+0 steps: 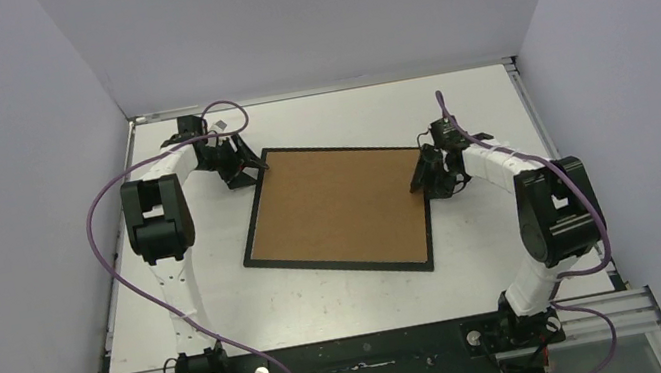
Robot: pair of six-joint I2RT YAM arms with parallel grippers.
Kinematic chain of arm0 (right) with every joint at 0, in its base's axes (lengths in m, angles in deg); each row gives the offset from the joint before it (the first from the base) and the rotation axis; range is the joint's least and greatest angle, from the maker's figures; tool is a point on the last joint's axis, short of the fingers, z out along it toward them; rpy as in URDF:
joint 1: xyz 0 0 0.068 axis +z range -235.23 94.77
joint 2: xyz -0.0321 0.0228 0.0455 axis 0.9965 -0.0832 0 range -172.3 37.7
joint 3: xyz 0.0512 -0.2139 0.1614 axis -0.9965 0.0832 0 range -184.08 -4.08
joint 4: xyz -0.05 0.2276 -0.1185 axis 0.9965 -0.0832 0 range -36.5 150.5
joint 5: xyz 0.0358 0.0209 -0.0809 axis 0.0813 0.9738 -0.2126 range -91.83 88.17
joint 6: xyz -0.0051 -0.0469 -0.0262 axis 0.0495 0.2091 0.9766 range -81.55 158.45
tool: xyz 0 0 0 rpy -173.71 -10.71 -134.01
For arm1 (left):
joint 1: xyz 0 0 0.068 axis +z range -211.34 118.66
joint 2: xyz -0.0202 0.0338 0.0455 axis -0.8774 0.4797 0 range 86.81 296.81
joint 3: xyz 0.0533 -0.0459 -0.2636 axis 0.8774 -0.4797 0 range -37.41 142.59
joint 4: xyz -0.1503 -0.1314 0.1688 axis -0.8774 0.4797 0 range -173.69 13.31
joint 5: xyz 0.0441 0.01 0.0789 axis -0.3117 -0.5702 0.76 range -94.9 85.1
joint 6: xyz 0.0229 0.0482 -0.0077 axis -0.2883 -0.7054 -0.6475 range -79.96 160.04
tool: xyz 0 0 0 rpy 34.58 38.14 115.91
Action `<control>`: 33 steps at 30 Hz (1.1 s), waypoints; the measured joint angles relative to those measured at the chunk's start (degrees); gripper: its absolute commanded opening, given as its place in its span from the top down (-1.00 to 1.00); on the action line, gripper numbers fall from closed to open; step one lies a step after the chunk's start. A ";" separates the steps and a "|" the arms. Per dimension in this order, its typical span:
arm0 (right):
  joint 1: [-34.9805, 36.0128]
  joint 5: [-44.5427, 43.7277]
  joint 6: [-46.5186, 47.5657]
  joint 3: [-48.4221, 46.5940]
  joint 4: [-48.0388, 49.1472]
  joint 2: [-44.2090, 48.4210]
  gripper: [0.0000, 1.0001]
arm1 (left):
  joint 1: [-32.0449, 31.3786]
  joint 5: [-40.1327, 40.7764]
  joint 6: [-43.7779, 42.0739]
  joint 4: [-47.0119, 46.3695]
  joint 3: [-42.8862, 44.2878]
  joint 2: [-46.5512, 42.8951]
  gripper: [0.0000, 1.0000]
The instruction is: Put the photo into the frame
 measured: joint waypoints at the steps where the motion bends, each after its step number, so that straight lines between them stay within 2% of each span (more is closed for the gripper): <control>1: 0.00 0.00 0.00 0.00 0.00 -0.52 0.10 | 0.02 -0.02 0.00 0.00 0.00 0.00 -0.14; 8: -0.11 1.18 -0.15 -0.20 1.01 -1.44 0.11 | 0.02 -0.09 0.00 0.02 0.00 0.00 -0.14; 18: -2.95 9.09 -2.95 1.16 5.31 -2.10 0.15 | 0.20 -0.13 0.09 -0.20 -0.28 0.00 -0.02; 24: -5.90 15.19 -7.96 4.11 11.80 -2.08 0.28 | 0.72 0.72 0.37 -0.24 -0.44 -0.02 0.04; 33: -7.52 18.58 -14.75 4.98 14.73 -2.14 0.56 | 0.72 4.22 0.76 -0.81 -0.44 -0.50 0.11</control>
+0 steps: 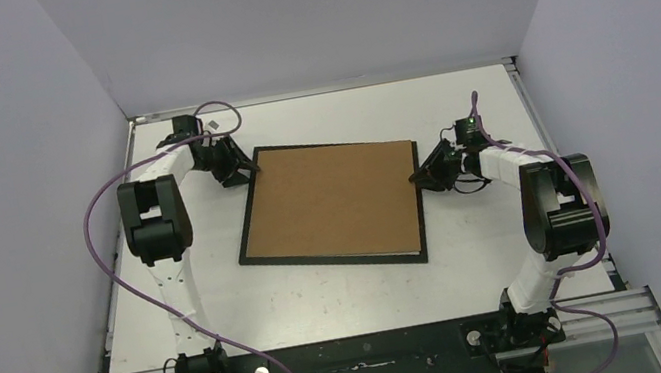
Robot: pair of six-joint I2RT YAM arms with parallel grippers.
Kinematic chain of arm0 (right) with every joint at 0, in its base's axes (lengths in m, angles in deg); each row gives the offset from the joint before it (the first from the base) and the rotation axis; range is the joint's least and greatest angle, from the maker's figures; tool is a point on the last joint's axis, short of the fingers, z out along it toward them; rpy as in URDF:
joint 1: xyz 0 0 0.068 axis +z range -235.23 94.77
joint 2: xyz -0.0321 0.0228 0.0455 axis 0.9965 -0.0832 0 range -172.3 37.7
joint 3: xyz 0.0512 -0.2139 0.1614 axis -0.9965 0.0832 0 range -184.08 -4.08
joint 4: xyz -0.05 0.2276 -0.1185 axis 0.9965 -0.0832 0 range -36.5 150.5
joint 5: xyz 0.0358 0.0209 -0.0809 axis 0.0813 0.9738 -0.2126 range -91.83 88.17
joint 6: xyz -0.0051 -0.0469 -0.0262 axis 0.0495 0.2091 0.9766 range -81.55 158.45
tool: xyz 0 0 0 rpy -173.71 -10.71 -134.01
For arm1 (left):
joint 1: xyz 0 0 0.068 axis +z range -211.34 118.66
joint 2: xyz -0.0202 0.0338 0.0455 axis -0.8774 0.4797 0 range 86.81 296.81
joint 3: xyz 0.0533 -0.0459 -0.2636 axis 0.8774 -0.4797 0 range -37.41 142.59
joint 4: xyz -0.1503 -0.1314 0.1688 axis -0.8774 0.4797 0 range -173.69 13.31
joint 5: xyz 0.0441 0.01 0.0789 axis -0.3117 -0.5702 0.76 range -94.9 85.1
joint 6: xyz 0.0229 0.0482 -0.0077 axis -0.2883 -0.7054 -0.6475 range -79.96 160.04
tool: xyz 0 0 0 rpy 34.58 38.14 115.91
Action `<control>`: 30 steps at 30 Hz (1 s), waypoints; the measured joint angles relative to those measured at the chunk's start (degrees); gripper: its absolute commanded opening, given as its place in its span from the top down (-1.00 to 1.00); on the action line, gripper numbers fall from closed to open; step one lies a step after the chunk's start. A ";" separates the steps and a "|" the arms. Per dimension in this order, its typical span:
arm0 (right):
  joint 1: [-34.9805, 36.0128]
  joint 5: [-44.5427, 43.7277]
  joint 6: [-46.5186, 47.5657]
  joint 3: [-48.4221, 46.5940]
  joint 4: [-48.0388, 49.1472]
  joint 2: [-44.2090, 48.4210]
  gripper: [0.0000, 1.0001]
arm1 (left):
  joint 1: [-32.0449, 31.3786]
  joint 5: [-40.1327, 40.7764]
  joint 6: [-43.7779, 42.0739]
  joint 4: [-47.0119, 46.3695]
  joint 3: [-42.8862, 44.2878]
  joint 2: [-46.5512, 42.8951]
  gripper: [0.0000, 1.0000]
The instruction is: Put the photo into the frame
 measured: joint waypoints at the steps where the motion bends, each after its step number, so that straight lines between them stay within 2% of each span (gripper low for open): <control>1: -0.13 0.42 -0.63 0.00 -0.07 0.00 0.57 | 0.00 0.33 0.09 -0.07 0.00 -0.07 0.11; 9: -0.20 3.72 -4.09 0.00 -2.49 0.00 0.65 | 0.00 2.71 0.92 -1.20 0.00 -0.33 0.13; 15: -0.20 5.51 -7.89 0.00 -0.31 0.02 0.65 | 0.00 4.50 0.98 -2.62 -0.20 -0.63 0.13; 20: -0.20 6.21 -9.11 -0.17 1.86 0.20 0.59 | 0.00 5.75 0.96 -3.76 -0.72 -1.05 0.13; 30: 0.00 6.84 -5.95 -2.36 0.15 1.95 0.45 | 0.00 5.90 0.96 -4.24 -1.11 -1.25 0.12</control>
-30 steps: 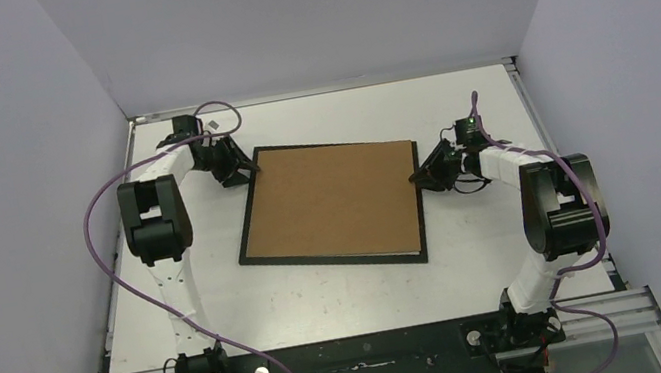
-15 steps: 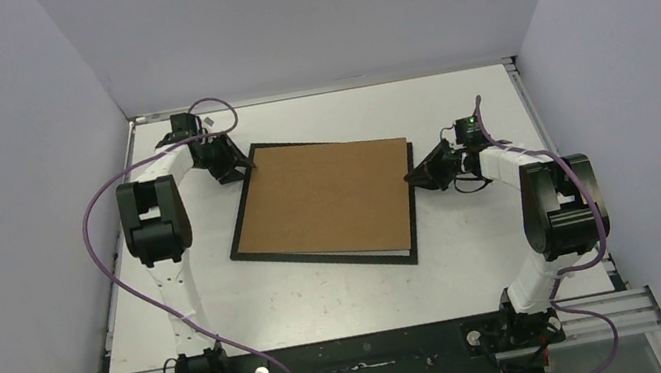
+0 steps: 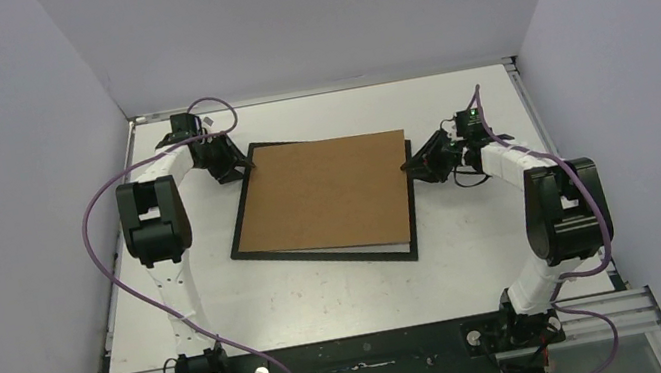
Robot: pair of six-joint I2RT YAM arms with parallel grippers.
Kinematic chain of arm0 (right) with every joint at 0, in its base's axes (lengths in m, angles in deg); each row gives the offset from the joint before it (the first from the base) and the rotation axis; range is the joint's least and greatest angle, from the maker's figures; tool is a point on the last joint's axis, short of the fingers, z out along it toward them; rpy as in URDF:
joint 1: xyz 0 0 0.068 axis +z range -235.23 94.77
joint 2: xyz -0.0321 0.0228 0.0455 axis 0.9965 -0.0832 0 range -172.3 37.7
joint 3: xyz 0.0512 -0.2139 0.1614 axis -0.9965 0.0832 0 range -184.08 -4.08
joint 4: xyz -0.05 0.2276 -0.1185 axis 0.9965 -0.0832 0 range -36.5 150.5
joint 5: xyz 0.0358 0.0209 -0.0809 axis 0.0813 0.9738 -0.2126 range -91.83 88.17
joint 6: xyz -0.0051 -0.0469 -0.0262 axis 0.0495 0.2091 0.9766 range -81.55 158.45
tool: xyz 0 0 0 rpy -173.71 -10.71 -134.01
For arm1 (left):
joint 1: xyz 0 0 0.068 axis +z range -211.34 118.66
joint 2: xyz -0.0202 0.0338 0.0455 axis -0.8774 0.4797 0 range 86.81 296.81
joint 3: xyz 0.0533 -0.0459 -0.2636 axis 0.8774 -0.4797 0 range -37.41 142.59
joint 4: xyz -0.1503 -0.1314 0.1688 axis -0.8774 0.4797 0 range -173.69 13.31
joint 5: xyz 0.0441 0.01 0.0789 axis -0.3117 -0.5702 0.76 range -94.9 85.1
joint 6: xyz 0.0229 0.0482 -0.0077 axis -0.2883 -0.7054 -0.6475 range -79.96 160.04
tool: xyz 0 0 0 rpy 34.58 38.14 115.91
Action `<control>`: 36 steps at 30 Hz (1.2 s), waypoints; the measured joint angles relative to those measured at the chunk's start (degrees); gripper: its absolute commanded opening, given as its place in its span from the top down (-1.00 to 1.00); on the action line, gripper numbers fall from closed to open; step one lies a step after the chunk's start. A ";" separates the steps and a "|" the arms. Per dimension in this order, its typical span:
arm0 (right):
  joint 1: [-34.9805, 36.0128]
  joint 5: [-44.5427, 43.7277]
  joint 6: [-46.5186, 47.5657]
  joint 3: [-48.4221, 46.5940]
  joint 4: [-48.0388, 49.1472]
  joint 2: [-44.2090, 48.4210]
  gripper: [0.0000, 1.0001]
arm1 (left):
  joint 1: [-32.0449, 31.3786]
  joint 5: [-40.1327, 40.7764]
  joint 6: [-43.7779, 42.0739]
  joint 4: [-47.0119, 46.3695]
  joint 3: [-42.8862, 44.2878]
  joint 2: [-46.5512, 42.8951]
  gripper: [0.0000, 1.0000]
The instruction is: Put the photo into the frame
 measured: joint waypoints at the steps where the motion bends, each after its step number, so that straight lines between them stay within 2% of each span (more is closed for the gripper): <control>1: 0.04 0.02 0.22 0.00 -0.02 0.04 0.43 | 0.00 0.00 0.00 -0.02 -0.02 -0.02 0.12; 8: 0.48 0.39 1.16 0.17 1.27 0.07 0.17 | 0.00 0.00 0.00 -0.20 -0.17 -0.11 0.11; 12: 0.46 0.59 -1.22 2.71 7.67 0.07 0.04 | 0.00 0.04 0.00 -0.52 -0.35 -0.22 0.11; 18: 0.24 0.83 -9.18 7.21 19.89 0.07 -0.02 | 0.00 1.16 -0.02 -1.44 -0.55 -0.44 0.11; 22: -0.20 1.92 -18.38 8.85 33.31 -0.11 -0.02 | 0.07 2.27 0.04 -2.43 -0.57 -0.44 0.11; 24: -0.20 3.28 -25.70 9.81 43.34 -1.07 -0.02 | 0.04 2.08 0.42 -2.67 -0.63 -0.46 0.11; 27: 1.84 5.88 -35.82 9.99 58.42 -5.05 -0.02 | -0.85 -0.09 1.70 -2.58 -1.20 -0.46 0.11; 29: 3.37 7.21 -39.87 9.99 63.98 -7.56 -0.01 | -1.68 -1.11 2.23 -2.54 -1.42 -0.44 0.11; 33: 4.81 8.28 -40.35 9.86 65.46 -8.76 0.10 | -1.99 -1.49 2.89 -2.56 -1.53 -0.44 0.10; 36: 4.81 7.96 -32.98 7.43 56.65 -6.56 0.18 | -1.95 -1.49 2.84 -2.56 -1.53 -0.46 0.09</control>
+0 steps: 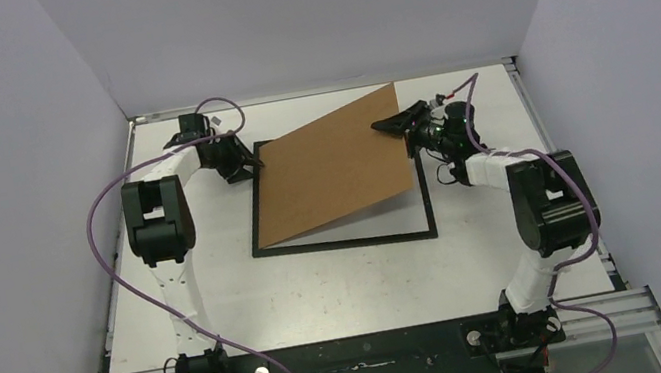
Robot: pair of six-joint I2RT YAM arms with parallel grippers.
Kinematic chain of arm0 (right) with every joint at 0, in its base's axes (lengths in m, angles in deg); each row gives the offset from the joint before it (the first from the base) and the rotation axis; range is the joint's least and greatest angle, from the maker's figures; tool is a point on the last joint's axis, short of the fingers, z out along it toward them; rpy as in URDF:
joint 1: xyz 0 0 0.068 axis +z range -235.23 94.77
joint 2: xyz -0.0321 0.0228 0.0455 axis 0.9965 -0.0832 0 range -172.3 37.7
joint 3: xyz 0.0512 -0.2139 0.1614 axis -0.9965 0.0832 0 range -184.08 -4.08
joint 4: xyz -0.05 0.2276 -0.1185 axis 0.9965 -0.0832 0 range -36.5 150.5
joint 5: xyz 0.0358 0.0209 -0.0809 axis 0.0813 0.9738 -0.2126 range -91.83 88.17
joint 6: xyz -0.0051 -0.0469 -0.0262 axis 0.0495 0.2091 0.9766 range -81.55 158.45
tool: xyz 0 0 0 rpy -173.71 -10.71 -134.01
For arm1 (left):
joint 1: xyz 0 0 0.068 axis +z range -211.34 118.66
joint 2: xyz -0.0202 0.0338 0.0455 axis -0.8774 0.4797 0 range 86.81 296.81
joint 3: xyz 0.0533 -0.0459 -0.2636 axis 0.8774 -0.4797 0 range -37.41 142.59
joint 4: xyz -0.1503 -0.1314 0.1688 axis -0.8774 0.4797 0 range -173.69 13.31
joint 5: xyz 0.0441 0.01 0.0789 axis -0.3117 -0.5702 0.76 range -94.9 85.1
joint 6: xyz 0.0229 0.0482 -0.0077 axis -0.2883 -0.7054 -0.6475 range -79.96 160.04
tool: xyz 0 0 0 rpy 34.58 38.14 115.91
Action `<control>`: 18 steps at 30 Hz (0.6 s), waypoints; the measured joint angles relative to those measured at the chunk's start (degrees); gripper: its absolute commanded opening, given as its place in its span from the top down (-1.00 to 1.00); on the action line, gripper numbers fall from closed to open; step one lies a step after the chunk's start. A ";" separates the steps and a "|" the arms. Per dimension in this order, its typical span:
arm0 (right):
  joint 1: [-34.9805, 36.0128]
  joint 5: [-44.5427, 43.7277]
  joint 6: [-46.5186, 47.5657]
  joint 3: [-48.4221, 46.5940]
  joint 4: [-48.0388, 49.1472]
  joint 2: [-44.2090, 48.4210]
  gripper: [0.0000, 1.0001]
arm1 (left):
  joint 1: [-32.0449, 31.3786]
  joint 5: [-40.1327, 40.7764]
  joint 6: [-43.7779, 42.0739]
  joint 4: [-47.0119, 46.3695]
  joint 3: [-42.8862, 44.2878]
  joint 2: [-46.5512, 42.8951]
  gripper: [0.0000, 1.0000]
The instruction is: Put the photo into the frame
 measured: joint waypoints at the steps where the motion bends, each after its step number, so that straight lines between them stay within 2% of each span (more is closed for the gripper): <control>1: 0.00 -0.35 4.52 -1.70 -6.27 1.49 0.19 | 0.04 0.00 -0.02 0.02 0.02 0.00 0.06; 4: 0.42 -2.23 19.80 -9.25 -27.36 5.44 0.30 | 0.04 -0.11 -0.57 0.59 0.35 0.00 -0.02; 6: 0.90 -3.08 26.88 -13.20 -36.74 7.02 0.38 | -0.15 -0.22 -1.62 1.68 0.85 -0.02 -0.09; 13: 1.57 -5.95 36.85 -17.66 -57.05 8.44 0.54 | -0.98 1.77 -6.60 5.38 0.63 -2.32 -0.33; 18: 1.60 -7.87 39.47 -20.79 -65.70 8.35 0.53 | -1.62 4.57 -10.32 2.97 -6.86 -12.13 -0.43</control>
